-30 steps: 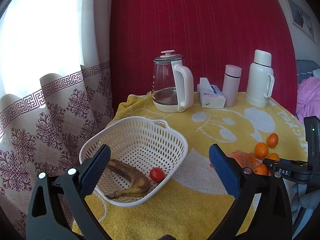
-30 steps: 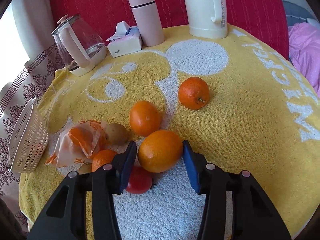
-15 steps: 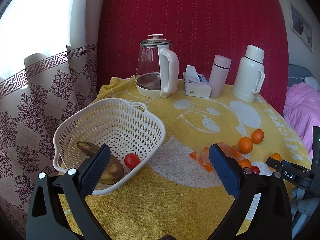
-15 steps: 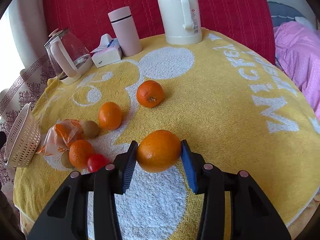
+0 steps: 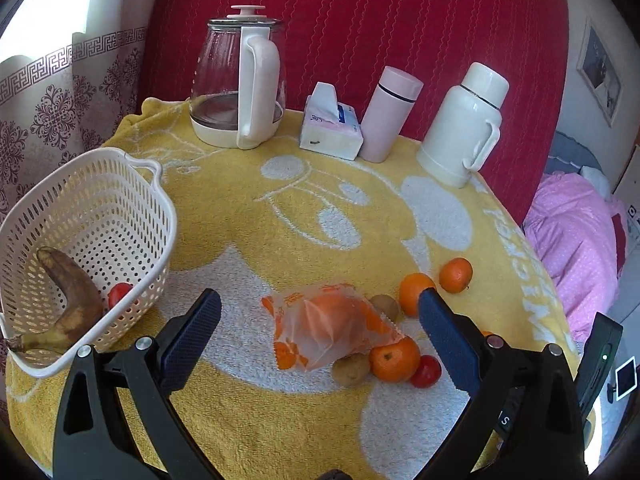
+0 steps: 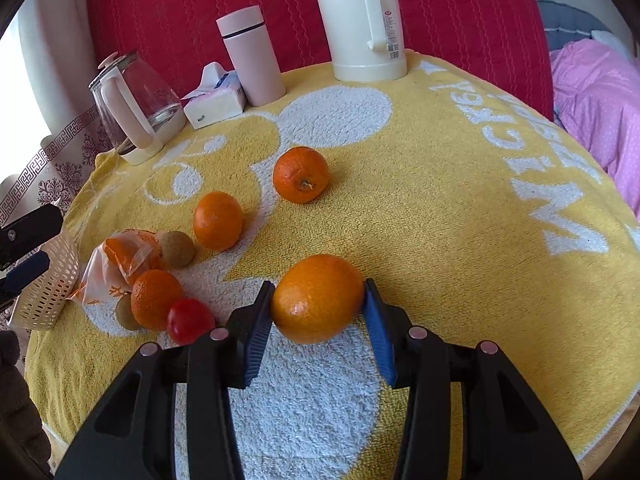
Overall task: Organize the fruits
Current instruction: 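Grasp the orange plastic bag with the left tool while the right tool holds the orange, then carry the plastic bag with the left tool into the basket and release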
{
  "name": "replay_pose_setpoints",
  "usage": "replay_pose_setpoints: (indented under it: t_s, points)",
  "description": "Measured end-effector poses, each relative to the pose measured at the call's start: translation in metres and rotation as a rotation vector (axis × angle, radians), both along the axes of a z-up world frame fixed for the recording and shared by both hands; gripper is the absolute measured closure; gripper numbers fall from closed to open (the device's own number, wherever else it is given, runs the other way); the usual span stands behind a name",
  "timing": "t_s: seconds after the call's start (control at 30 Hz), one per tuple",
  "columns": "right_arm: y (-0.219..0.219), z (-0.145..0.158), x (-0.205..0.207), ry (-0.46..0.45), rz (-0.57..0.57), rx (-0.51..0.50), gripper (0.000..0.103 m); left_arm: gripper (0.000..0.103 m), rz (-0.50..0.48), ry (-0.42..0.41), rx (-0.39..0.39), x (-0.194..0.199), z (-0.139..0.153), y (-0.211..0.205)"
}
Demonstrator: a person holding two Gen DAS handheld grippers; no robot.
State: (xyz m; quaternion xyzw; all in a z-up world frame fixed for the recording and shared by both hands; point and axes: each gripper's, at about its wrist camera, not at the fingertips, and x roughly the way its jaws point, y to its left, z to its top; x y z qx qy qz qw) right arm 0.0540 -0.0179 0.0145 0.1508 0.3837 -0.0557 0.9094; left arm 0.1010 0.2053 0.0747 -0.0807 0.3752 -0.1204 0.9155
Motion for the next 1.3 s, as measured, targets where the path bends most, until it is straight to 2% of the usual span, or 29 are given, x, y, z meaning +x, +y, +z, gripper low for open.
replay_pose_setpoints:
  t_s: [0.37,0.43,0.67,0.73,0.8,0.9,1.0,1.07,1.17,1.3]
  points:
    - [0.001,-0.001,0.0,0.0,-0.001,-0.012,0.058,0.003,0.002,0.126,0.072,0.04,-0.048,-0.027]
    - [0.001,-0.001,0.0,0.0,-0.001,-0.013,0.058,0.002,-0.006,0.146,0.045,0.044,-0.059,-0.026]
    - [0.001,-0.001,0.0,0.0,-0.001,-0.013,0.058,0.003,-0.018,0.114,0.048,0.042,-0.061,-0.026]
    - [0.001,-0.001,0.0,0.0,-0.001,-0.014,0.058,0.009,-0.033,0.103,0.039,0.04,-0.06,-0.026]
    - [0.001,0.0,0.0,0.0,-0.001,-0.014,0.058,0.021,-0.06,0.094,0.02,0.037,-0.058,-0.027]
    - [0.001,-0.001,0.0,-0.001,-0.001,-0.014,0.058,0.031,-0.072,0.074,-0.004,0.033,-0.055,-0.024]
    - [0.001,-0.001,0.0,-0.001,-0.001,-0.014,0.058,0.033,-0.079,0.069,-0.023,0.029,-0.055,-0.02]
    - [0.001,-0.001,0.0,-0.001,-0.001,-0.014,0.058,0.034,-0.074,0.051,-0.007,0.025,-0.053,-0.021]
    - [0.001,-0.001,-0.001,-0.001,-0.001,-0.014,0.058,0.037,-0.06,-0.001,0.038,0.018,-0.046,-0.024]
    - [0.001,-0.001,0.0,-0.001,-0.001,-0.015,0.058,0.037,-0.032,-0.08,0.046,0.006,-0.031,-0.02]
